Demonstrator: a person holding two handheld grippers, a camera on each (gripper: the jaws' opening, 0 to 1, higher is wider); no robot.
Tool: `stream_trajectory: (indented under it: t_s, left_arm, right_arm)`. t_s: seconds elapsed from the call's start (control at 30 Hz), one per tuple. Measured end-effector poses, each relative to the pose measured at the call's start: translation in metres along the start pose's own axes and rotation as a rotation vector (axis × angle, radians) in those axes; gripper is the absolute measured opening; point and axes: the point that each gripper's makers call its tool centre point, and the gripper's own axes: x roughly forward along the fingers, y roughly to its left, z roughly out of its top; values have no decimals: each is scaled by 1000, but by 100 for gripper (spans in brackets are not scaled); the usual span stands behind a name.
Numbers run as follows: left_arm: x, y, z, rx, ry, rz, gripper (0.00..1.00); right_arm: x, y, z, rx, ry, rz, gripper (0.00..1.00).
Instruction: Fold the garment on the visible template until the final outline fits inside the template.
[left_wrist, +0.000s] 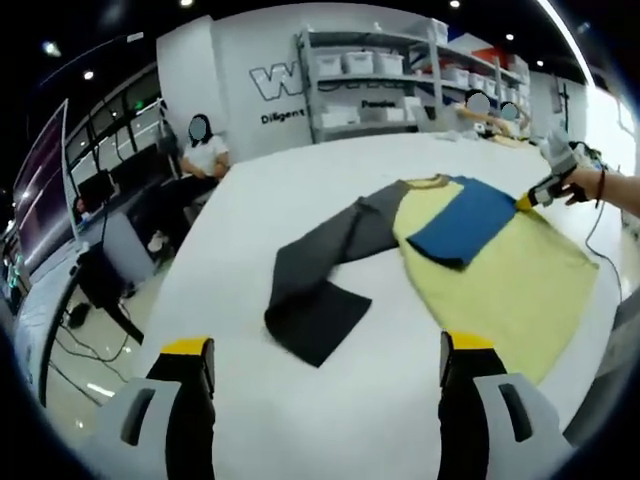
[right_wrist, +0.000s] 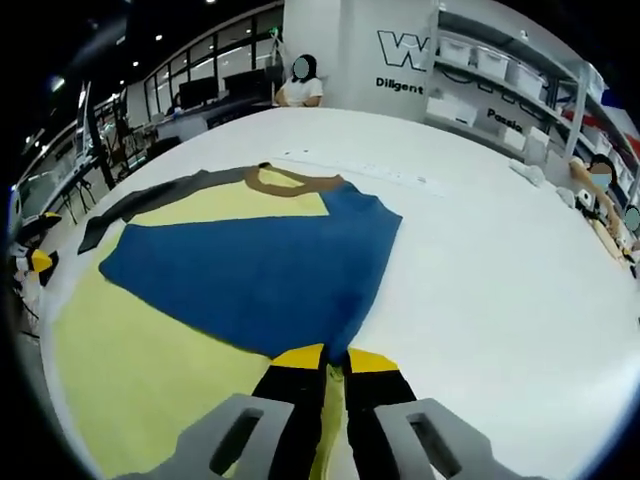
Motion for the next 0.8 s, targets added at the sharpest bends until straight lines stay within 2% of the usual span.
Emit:
stream_trajectory:
  t_s: [0.13,0.43,0.63,0.73,0.8]
  left_arm:
    - [4,4,4,-18,-23,6,87]
    - [10,9,2,-4,-1,14,85]
    - [12,12,1,-3,5,23,84]
    - [16,15,0,-2,11,25,81]
    - [17,18,-1,-2,16,30,79]
  right_arm:
    - [-1,-6,-2,32,5,3,0]
    - [-8,-17,-7,52,15,-5,0]
    - [-10,-15,-7,44,13,-11,1]
    - [-10,-15,-5,42,-1,-11,12]
    - [-11,-12,-1,133,-36,4,31]
